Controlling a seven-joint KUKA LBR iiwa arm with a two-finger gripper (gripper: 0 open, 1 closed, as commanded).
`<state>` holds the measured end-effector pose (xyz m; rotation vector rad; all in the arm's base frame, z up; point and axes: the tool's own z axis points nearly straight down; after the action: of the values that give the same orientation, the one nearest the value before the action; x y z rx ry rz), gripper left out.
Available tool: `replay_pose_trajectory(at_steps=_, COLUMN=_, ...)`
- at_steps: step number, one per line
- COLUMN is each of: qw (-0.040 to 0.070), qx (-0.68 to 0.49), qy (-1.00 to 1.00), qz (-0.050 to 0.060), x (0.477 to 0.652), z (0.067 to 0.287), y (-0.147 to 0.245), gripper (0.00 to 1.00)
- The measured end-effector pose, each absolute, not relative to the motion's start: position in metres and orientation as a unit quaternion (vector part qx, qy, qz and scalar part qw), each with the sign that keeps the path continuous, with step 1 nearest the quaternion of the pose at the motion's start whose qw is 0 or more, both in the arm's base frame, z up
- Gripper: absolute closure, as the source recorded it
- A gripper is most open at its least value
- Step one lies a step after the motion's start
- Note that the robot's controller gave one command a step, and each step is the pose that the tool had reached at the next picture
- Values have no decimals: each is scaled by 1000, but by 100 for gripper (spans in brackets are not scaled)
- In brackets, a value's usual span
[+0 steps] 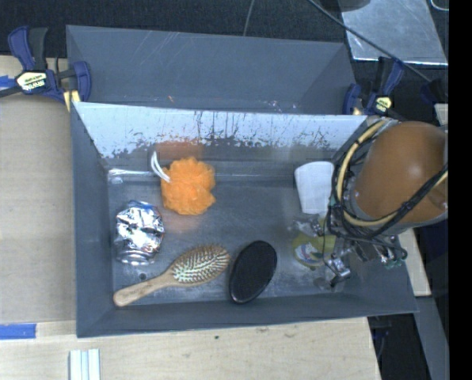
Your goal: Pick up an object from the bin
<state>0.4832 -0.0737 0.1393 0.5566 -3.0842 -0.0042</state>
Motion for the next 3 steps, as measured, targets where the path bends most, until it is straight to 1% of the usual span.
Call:
replay_pose_trajectory(at_steps=1, qw=1, qx=276, qy=-961, qz=-2, x=509, z=112, y=-4, gripper=0)
replay_pose_trajectory(at_steps=2, qw=1, qx=357, qy=-934, qz=-3, x=500, z=69, y=8, gripper=0)
replay_pose_trajectory(at_steps=3, qw=0, qx=357, qy=-934, qz=-2, x=500, z=70, y=7, gripper=100)
